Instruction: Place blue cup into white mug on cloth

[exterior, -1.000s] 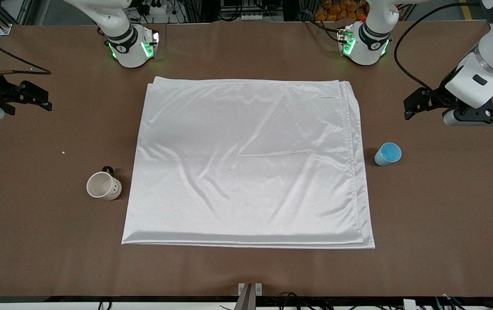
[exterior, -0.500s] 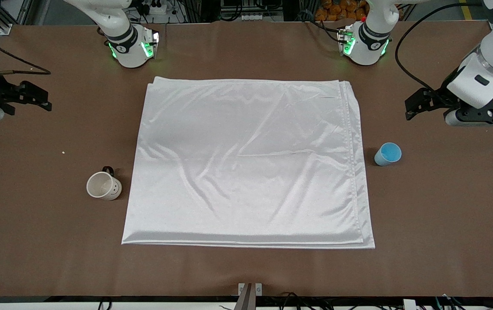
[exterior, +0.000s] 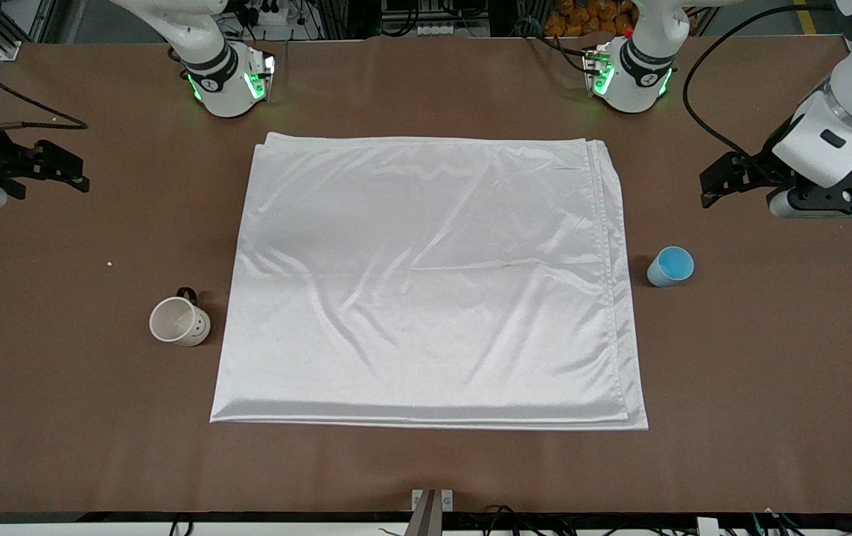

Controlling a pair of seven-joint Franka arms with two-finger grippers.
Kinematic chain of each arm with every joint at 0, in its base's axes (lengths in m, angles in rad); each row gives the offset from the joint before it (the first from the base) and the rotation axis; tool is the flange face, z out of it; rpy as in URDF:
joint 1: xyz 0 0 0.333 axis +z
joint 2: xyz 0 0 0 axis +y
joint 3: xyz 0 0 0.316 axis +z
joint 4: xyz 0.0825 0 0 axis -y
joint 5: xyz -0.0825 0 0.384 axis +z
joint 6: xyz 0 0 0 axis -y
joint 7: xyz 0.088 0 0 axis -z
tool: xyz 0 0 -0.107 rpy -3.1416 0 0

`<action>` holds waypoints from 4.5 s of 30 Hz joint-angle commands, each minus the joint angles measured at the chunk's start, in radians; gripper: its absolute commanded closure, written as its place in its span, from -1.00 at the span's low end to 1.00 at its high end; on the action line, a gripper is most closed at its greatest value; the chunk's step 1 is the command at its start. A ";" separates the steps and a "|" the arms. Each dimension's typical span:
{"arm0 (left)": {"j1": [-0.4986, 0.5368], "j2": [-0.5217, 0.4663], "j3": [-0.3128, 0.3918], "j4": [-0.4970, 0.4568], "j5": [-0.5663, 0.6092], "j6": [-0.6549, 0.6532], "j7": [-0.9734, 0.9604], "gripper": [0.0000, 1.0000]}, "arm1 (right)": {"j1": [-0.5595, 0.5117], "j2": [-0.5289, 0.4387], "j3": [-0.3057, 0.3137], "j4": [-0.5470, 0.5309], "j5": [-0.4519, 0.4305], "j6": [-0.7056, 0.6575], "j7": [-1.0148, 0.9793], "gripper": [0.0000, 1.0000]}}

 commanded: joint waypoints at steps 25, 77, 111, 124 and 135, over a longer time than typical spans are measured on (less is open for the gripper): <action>0.021 0.018 -0.003 -0.302 -0.017 0.262 0.002 -1.00 | -0.034 0.059 0.007 -0.115 0.000 0.083 -0.015 -1.00; 0.084 0.194 0.000 -0.653 -0.004 0.770 0.007 -1.00 | -0.012 0.340 0.010 -0.438 -0.010 0.790 -0.016 -0.84; 0.086 0.309 0.002 -0.651 0.049 0.877 0.016 0.61 | -0.006 0.434 0.009 -0.433 -0.020 0.893 -0.015 -0.22; 0.086 0.291 0.002 -0.641 0.056 0.874 0.017 1.00 | -0.006 0.429 0.009 -0.433 -0.046 0.888 -0.016 0.88; 0.086 0.233 0.003 -0.615 0.058 0.857 0.019 1.00 | -0.003 0.406 0.012 -0.410 -0.046 0.850 -0.013 1.00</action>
